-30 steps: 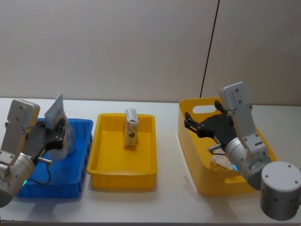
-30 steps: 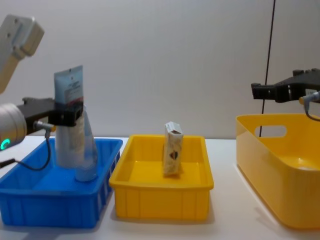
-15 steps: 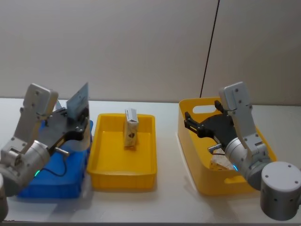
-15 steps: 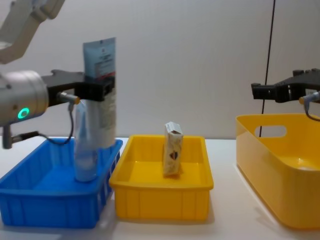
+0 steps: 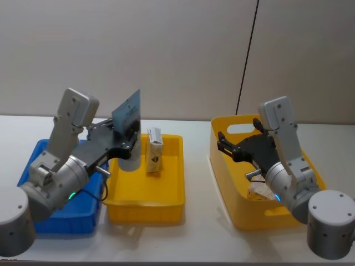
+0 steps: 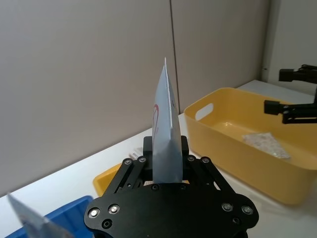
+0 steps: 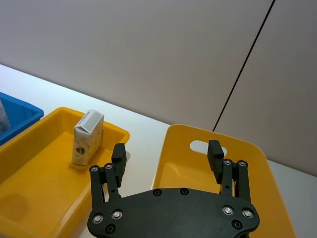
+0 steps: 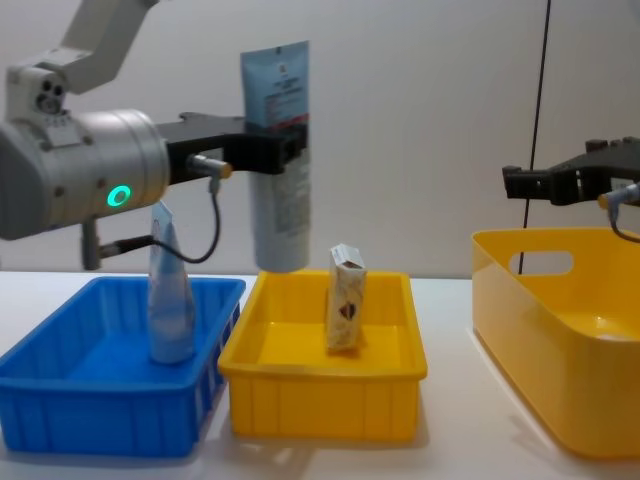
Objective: Bimanual collaborative sorting of washing and personal care products
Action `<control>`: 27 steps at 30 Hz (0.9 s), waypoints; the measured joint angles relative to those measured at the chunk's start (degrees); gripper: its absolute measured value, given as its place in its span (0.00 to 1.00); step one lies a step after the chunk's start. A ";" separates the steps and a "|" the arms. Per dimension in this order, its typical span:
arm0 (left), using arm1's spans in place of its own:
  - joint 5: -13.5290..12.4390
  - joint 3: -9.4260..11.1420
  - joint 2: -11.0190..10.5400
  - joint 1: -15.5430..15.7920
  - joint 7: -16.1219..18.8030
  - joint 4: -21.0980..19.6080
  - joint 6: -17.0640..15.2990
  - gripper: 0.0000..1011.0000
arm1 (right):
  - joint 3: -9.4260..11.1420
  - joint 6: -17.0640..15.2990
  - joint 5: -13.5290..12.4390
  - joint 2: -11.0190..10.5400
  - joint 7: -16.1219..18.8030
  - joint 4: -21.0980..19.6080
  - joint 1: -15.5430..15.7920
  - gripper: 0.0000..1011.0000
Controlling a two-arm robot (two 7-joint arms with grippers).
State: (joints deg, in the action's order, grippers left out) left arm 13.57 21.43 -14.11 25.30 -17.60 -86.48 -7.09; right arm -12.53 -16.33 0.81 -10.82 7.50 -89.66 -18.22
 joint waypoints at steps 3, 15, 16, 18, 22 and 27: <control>0.26 0.43 0.45 0.46 -0.51 0.47 0.42 0.24 | 0.01 0.00 0.00 0.00 0.05 0.00 0.00 0.99; 1.02 1.70 1.85 1.81 -2.01 1.90 1.65 0.24 | -0.23 -0.24 -0.93 -0.75 3.19 -0.67 0.45 0.99; 1.07 1.79 1.95 1.90 -2.13 1.98 1.73 0.24 | -0.37 -0.32 -1.24 -0.95 4.01 -0.80 0.49 0.99; 1.14 1.91 2.08 2.02 -2.25 2.13 1.85 0.24 | -0.52 -0.41 -1.55 -1.20 4.77 -0.95 0.52 0.99; 1.22 2.01 2.21 2.16 -2.40 2.25 1.96 0.24 | -1.01 -0.55 -2.37 -1.87 6.89 -1.23 0.55 0.99; 1.31 2.17 2.38 2.33 -2.60 2.42 2.12 0.24 | -1.90 -0.66 -3.52 -2.88 10.07 -1.41 0.40 0.99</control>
State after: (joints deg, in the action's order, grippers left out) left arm 14.87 23.61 -11.73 27.63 -20.20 -84.06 -4.97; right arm -14.43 -16.99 -2.72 -13.70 17.57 -91.07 -17.82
